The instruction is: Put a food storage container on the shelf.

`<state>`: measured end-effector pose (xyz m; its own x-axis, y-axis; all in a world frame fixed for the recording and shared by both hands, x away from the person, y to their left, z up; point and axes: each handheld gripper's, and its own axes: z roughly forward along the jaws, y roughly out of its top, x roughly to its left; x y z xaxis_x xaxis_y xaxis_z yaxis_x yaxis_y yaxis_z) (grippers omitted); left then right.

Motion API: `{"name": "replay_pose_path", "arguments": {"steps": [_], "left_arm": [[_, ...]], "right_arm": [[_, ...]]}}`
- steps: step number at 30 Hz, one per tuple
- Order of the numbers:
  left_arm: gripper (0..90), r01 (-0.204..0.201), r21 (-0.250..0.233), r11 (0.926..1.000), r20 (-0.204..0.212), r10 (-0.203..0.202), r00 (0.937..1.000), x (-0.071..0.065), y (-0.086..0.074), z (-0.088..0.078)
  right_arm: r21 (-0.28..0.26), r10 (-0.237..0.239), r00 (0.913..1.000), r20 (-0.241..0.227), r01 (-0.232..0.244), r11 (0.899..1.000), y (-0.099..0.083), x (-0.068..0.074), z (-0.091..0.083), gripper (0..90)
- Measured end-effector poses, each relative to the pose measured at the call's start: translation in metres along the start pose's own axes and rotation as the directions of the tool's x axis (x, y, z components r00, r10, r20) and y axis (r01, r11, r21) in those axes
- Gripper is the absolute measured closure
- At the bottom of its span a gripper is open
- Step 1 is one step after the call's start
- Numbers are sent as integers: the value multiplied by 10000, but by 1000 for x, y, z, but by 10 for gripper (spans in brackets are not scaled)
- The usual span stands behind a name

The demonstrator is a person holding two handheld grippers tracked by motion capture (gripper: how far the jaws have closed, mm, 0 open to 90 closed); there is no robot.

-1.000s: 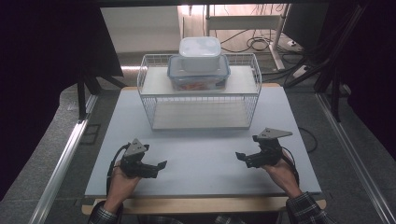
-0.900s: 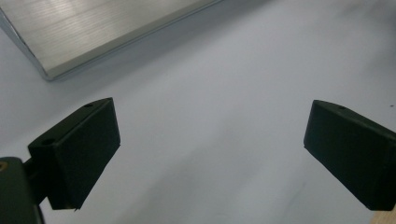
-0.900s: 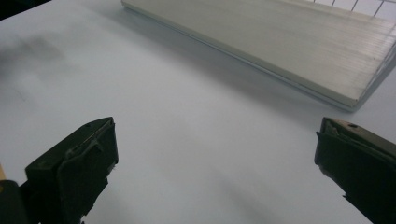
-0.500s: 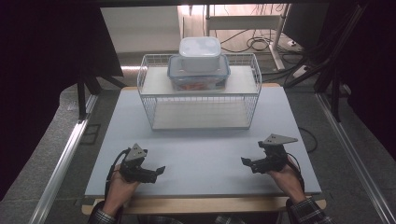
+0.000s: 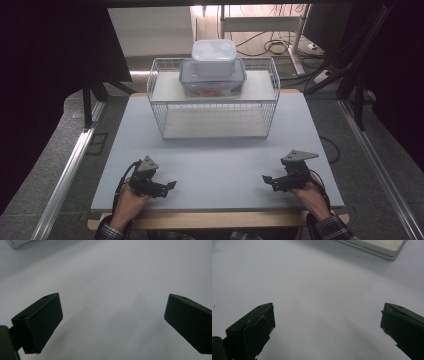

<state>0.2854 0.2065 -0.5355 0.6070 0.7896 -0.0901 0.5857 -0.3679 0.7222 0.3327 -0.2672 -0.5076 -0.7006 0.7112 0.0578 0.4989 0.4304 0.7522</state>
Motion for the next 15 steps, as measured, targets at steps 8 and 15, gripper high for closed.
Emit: {"name": "replay_pose_path", "arguments": {"steps": [8, 15], "left_arm": [[15, -187, 444, 9988, -121, 192, 9997, -2, -1, 5], [16, -166, 420, 9990, -40, 167, 9999, -2, 0, 6]], "right_arm": [[614, -62, 9997, -243, 76, 9981, -4, 0, 9, 0], [787, -137, 9998, -125, 146, 9968, -5, 0, 11, 0]]}}
